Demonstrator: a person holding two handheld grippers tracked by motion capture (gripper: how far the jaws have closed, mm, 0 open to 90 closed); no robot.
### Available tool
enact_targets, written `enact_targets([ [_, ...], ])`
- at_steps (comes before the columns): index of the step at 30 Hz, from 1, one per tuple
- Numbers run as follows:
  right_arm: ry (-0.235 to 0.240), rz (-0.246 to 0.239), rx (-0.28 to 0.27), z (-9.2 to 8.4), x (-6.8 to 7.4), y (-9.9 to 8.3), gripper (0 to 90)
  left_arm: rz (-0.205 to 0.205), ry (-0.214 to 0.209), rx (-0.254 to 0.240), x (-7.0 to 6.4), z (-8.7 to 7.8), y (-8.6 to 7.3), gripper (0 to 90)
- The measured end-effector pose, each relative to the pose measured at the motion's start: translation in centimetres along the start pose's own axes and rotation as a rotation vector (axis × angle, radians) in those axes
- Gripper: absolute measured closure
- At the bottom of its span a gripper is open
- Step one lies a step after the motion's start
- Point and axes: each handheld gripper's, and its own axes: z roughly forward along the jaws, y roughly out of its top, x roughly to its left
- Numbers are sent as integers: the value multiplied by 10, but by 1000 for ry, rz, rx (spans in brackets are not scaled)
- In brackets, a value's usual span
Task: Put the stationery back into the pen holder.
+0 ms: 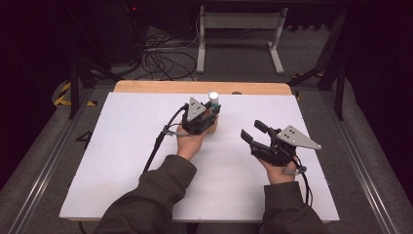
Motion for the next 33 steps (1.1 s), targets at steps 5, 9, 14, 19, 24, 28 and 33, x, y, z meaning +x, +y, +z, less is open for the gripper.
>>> enact_targets([
  [5,0,2,0,0,0,0,387,6,8,0,-1,1,-1,656],
  [9,2,5,-2,-1,0,0,389,22,16,12,-2,3,-2,656],
  [14,2,4,-6,-1,0,0,390,53,43,21,-5,5,-5,656],
  [19,1,3,-3,-1,-1,0,391,98,73,34,-8,7,-7,656],
  [24,3,6,-3,-2,-1,-1,392,124,91,47,-10,9,-9,656],
  [28,1,6,-3,-2,-1,0,392,146,100,70,-12,11,-12,655],
  [33,3,9,-4,-2,-1,-1,393,154,104,84,-13,13,-16,655],
])
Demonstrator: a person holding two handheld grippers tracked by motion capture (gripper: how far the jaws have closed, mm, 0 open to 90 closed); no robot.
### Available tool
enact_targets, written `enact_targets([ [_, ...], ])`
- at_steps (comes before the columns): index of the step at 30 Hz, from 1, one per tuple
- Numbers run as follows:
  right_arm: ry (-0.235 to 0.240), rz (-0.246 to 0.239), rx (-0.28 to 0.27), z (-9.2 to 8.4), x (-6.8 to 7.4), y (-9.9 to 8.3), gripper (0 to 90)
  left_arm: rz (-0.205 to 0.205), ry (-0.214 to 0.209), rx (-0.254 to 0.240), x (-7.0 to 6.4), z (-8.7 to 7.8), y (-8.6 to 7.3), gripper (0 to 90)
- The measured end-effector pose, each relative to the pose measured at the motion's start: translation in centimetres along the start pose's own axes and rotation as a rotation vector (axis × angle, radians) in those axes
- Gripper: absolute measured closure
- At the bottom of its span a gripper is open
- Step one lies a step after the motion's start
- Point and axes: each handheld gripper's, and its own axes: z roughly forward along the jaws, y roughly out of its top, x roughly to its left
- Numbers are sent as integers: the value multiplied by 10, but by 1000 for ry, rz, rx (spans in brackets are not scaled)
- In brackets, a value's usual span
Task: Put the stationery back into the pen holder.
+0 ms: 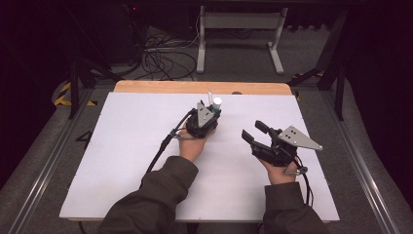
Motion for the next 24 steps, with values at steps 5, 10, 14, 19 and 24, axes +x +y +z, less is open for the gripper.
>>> enact_targets([
  [5,0,-1,0,0,0,0,394,-1,1,5,0,2,-1,654],
  [10,-1,-1,-1,0,0,0,396,4,4,11,-2,2,-3,654],
  [14,0,-1,-2,0,0,0,397,1,4,38,-1,4,-6,654],
  [19,-1,0,-1,0,0,0,398,2,4,35,-1,5,-7,654],
  [24,1,1,-1,0,0,0,399,0,0,35,-1,5,-7,654],
])
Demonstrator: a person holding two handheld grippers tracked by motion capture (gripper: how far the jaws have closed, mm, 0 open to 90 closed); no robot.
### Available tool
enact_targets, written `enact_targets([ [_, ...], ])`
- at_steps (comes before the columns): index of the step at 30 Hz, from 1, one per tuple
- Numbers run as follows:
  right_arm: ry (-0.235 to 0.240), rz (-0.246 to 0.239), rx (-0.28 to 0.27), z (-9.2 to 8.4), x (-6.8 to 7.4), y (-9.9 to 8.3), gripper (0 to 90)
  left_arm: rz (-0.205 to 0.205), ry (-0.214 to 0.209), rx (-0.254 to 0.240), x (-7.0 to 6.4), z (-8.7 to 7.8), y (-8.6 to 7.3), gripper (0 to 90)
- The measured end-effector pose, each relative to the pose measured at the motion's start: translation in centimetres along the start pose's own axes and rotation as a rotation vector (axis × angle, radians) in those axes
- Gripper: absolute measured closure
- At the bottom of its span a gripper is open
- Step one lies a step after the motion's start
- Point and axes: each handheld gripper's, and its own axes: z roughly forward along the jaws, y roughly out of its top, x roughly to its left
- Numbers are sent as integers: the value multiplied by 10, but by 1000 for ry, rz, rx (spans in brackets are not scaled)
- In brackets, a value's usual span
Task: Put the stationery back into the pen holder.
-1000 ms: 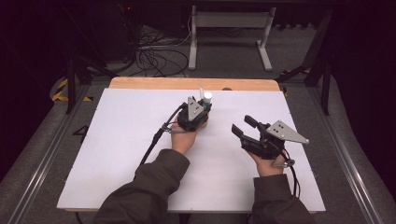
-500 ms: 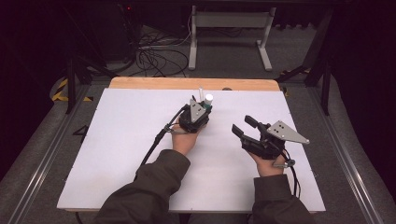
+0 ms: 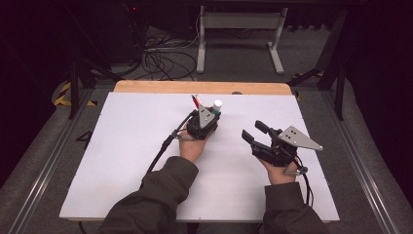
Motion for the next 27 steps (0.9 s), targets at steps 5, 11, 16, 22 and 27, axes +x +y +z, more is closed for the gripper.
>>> enact_targets([
  [5,0,-2,-1,0,0,0,401,-7,1,-3,1,0,0,652],
  [11,1,-2,0,0,0,0,401,-14,1,-6,2,-1,1,645],
  [16,3,-1,1,1,0,0,403,-18,1,-9,2,-1,1,629],
  [22,4,-2,1,1,0,0,403,-29,7,-16,4,-2,2,587],
  [27,5,0,4,1,0,-1,403,-39,-1,-33,5,-4,5,547],
])
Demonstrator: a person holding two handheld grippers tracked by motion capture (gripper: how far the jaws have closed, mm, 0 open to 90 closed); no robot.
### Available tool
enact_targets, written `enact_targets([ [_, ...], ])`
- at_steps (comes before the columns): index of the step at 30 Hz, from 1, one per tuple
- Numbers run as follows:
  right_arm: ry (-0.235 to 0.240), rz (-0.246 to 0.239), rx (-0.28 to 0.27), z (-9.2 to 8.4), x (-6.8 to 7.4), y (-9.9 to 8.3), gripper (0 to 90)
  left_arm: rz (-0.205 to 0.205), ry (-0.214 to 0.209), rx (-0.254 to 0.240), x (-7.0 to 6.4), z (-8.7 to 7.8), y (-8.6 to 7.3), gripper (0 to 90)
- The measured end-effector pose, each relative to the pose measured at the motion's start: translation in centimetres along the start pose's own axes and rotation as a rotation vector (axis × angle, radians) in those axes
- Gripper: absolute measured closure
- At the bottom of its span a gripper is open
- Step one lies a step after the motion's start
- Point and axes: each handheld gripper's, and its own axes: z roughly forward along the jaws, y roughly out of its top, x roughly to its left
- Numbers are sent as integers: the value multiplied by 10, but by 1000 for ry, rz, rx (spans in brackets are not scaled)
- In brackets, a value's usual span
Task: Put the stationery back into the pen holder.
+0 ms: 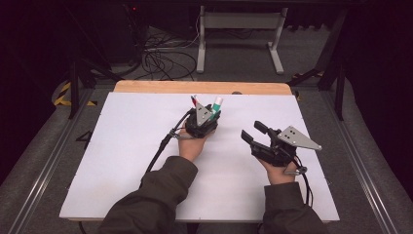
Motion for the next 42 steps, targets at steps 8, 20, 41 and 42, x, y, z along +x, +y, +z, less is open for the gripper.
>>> enact_targets([
  [8,0,-1,1,1,0,-1,403,-16,-18,-17,3,-5,3,489],
  [20,1,3,2,1,-1,-1,401,-37,-45,-63,9,-21,7,431],
  [41,1,0,7,0,-1,-2,394,-59,-102,-88,27,-59,12,277],
  [42,0,-1,7,0,-1,-2,393,-62,-106,-93,27,-61,12,268],
])
